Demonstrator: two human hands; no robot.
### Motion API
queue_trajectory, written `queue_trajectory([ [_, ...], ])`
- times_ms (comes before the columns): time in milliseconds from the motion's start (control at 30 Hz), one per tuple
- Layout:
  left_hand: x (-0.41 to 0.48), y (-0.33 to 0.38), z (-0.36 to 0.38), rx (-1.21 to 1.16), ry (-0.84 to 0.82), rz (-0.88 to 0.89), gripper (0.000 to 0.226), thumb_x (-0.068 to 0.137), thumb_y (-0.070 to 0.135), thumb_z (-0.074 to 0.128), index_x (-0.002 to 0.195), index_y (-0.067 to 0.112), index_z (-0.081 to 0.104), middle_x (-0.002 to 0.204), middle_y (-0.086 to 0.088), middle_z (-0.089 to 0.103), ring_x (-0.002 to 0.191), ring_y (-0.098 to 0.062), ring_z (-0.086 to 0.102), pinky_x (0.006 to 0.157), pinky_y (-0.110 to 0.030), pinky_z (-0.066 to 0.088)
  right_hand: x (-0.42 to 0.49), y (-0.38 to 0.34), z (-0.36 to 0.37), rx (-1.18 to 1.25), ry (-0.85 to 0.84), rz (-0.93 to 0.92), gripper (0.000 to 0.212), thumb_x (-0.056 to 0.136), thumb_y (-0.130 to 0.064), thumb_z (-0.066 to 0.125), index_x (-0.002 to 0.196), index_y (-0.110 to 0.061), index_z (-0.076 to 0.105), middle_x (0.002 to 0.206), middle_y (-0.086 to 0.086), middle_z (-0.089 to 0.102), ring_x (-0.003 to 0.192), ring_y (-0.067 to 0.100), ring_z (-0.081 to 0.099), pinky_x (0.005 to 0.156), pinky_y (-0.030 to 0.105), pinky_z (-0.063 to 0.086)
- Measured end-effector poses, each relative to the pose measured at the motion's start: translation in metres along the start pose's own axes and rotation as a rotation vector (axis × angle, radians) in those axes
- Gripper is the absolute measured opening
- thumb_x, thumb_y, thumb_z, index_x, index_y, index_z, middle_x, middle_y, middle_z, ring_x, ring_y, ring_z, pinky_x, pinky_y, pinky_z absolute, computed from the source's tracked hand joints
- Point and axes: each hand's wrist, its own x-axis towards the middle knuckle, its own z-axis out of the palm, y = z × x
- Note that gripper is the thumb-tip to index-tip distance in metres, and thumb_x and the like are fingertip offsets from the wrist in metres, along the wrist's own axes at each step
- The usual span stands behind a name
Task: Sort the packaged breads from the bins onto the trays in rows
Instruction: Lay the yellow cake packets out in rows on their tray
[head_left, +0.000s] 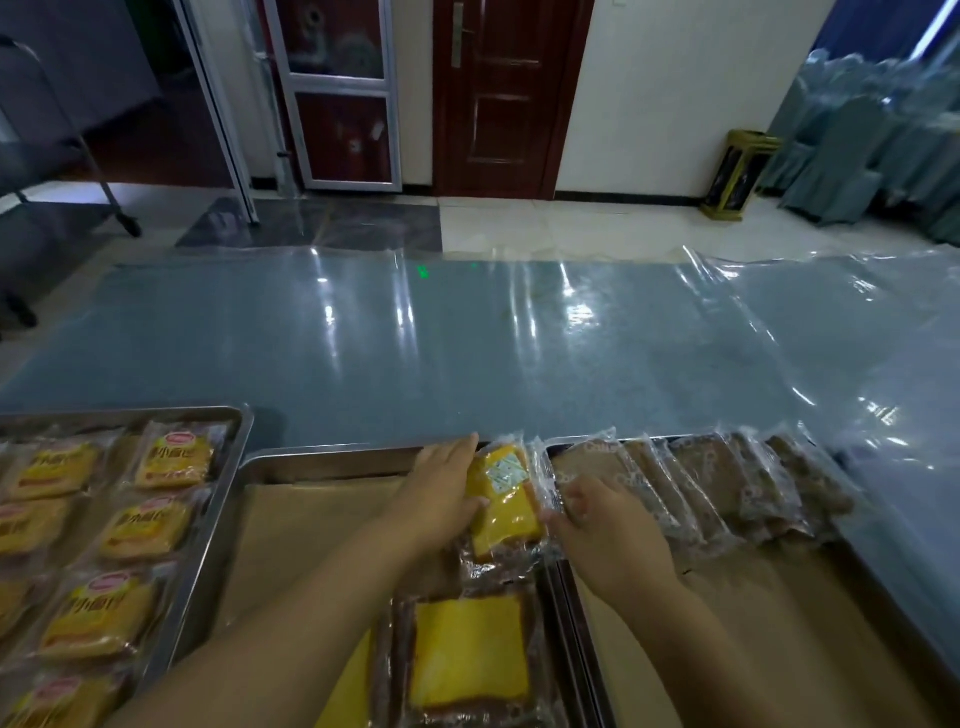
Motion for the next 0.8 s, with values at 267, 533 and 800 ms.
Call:
queue_trajectory([
  [267, 0.002, -0.007, -0.002, -0.123, 0.100, -0.020, 0.077, 0.072, 0.034, 0.077, 0.138, 0.026, 0.040, 0.125, 0.005, 0.049, 0.119, -0.016, 0.041, 0.100, -0.033, 0.039, 0.009, 0.005, 0.013, 0.022, -0.025, 0.046, 0.014, 0.090, -0.037, 0.053, 0.083, -0.026, 0.052, 0.084, -0.008, 0.053, 0.074, 0.010, 0.050, 0.060, 0.028, 0.040],
  [533, -0.041, -0.036, -0.021, -0.490, 0.176, -0.100, 0.015, 0.084, 0.029, 0.065, 0.089, 0.039, 0.055, 0.101, 0.017, 0.050, 0.093, -0.005, 0.055, 0.075, -0.025, 0.052, 0.014, -0.003, 0.026, 0.021, -0.091, 0.134, 0.019, 0.090, -0.037, 0.055, 0.091, -0.018, 0.054, 0.089, -0.003, 0.052, 0.077, 0.014, 0.051, 0.065, 0.028, 0.038],
  [800, -0.085, -0.065, -0.065, -0.745, 0.395, -0.058, 0.036, 0.081, 0.010, 0.069, 0.083, 0.045, 0.060, 0.089, 0.025, 0.064, 0.084, 0.006, 0.061, 0.067, -0.012, 0.048, 0.015, -0.021, 0.026, 0.162, -0.054, 0.186, 0.005, 0.087, -0.021, 0.060, 0.090, -0.018, 0.061, 0.084, -0.002, 0.060, 0.075, 0.014, 0.057, 0.063, 0.029, 0.046],
])
